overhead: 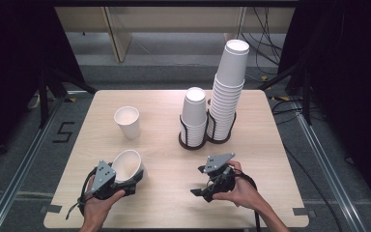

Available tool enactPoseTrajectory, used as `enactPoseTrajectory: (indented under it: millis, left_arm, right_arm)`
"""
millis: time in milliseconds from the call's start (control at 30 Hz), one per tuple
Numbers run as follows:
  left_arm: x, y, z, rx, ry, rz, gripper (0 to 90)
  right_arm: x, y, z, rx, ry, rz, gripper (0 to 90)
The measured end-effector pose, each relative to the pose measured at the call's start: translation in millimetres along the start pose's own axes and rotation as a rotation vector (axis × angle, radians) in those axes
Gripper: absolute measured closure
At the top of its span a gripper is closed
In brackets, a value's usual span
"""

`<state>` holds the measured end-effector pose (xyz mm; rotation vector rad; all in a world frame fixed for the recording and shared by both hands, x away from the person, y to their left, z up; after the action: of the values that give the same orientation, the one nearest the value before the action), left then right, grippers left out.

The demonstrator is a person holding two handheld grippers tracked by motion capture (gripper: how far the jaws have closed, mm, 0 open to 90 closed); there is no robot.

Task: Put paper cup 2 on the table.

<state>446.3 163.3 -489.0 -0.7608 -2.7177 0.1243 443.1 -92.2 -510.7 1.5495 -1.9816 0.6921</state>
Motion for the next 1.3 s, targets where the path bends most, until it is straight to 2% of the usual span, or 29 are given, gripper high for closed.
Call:
enactPoseTrajectory:
  millis: [67,233,300,433,600,733,800,833,1033,1200,1300]
  left_arm:
    - [0.2,4.7,-0.6,0.009,0.007,-0.022,16.4]
    - [-3.8,19.6,-4.4,0.021,-0.001,-0.074,16.4]
    - [-4.4,24.9,-5.3,0.013,0.007,-0.095,16.4]
    - [-8.7,38.2,-9.0,0.033,0.005,-0.126,16.3]
    - [-21.2,58.7,-11.4,0.031,0.045,-0.165,16.1]
    - [-28.9,72.9,-16.9,0.030,0.049,-0.192,16.1]
    - [-32.7,79.0,-17.5,0.028,0.075,-0.187,15.9]
    - [-33.2,83.2,-17.7,0.027,0.078,-0.201,15.9]
    - [-40.7,106.3,-14.2,0.086,0.088,-0.228,15.6]
    - [-48.2,111.6,-14.8,0.045,0.107,-0.249,15.5]
    - [-53.7,112.9,-16.7,0.035,0.109,-0.255,15.3]
  right_arm:
    - [0.3,-0.9,0.6,-0.007,0.004,0.012,17.6]
    - [0.7,-1.5,-0.1,0.004,-0.004,0.006,18.1]
    - [1.0,-2.2,-0.2,-0.001,-0.004,0.012,18.1]
    - [1.2,-3.6,1.1,-0.005,0.002,0.021,18.0]
    - [2.6,-4.5,1.4,-0.007,-0.004,0.022,18.0]
    - [3.5,-5.5,1.7,-0.016,-0.017,0.016,18.0]
    - [3.7,-6.3,2.5,-0.019,-0.016,0.020,18.0]
    - [3.7,-6.2,2.8,-0.022,-0.014,0.019,18.0]
    - [1.9,-5.5,4.2,-0.023,-0.006,0.014,18.1]
    - [0.5,-5.3,4.9,-0.022,-0.008,0.005,18.4]
    - [0.3,-5.8,5.5,-0.025,-0.009,0.005,18.5]
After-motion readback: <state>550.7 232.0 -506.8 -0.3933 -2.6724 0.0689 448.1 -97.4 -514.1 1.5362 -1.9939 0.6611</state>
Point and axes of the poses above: each handheld gripper's, and its own axes: x roughly backward along the jaws, z roughly out of its underside, y roughly to its left, the point moved 8 cm from there along -x, roughly forward along the jaws, and after that the axes turned 10 degrees about x, right-handed, at the moved point
